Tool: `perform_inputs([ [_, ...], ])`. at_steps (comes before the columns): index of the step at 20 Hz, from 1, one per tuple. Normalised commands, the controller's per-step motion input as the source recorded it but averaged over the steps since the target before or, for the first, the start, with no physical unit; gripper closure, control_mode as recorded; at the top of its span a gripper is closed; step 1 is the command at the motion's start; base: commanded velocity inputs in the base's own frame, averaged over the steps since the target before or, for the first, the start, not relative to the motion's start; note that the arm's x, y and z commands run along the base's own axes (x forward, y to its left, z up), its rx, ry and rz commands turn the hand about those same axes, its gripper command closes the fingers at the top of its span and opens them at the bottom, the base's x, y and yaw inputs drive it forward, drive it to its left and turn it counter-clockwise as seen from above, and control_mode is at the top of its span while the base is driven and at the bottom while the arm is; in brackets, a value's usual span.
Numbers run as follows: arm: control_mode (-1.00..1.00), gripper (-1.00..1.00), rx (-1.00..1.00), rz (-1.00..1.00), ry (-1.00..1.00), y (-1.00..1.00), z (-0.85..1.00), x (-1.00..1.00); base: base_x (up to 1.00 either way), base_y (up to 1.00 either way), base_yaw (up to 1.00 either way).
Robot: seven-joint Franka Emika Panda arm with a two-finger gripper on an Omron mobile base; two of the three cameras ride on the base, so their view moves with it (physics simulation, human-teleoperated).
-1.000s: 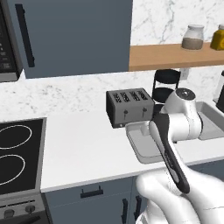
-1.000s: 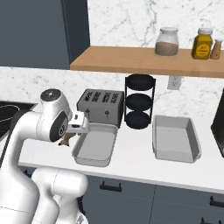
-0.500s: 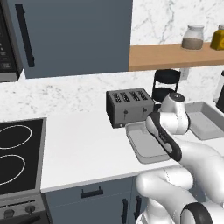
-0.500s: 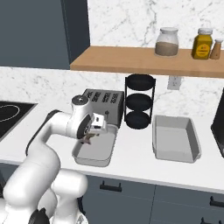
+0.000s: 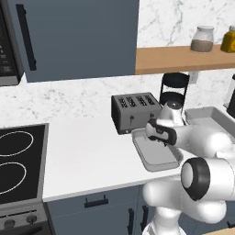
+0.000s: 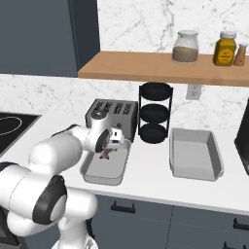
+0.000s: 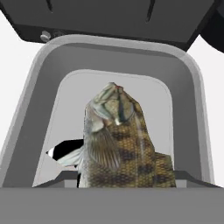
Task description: Place one tomato and one fish in each tupperware on the nearby counter, to pack two identical lunches.
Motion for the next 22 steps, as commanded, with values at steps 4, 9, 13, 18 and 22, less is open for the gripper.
perform_inputs([
  [4,-1.0,1.0,0.0,0.0,0.0,-0.24,-0.31,0.41,0.0,0.0,0.0],
  [9,-1.0,-1.0,0.0,0.0,0.04,0.02,-0.34,0.01,0.0,0.0,0.0],
  [13,-1.0,-1.0,0.0,-0.01,0.03,0.0,-0.24,0.0,0.0,0.0,0.0],
  [18,-1.0,-1.0,0.0,0.0,0.0,0.0,0.0,0.0,0.0,0.0,0.0],
  [22,-1.0,-1.0,0.0,0.0,0.0,0.0,0.09,-0.01,0.0,0.0,0.0],
])
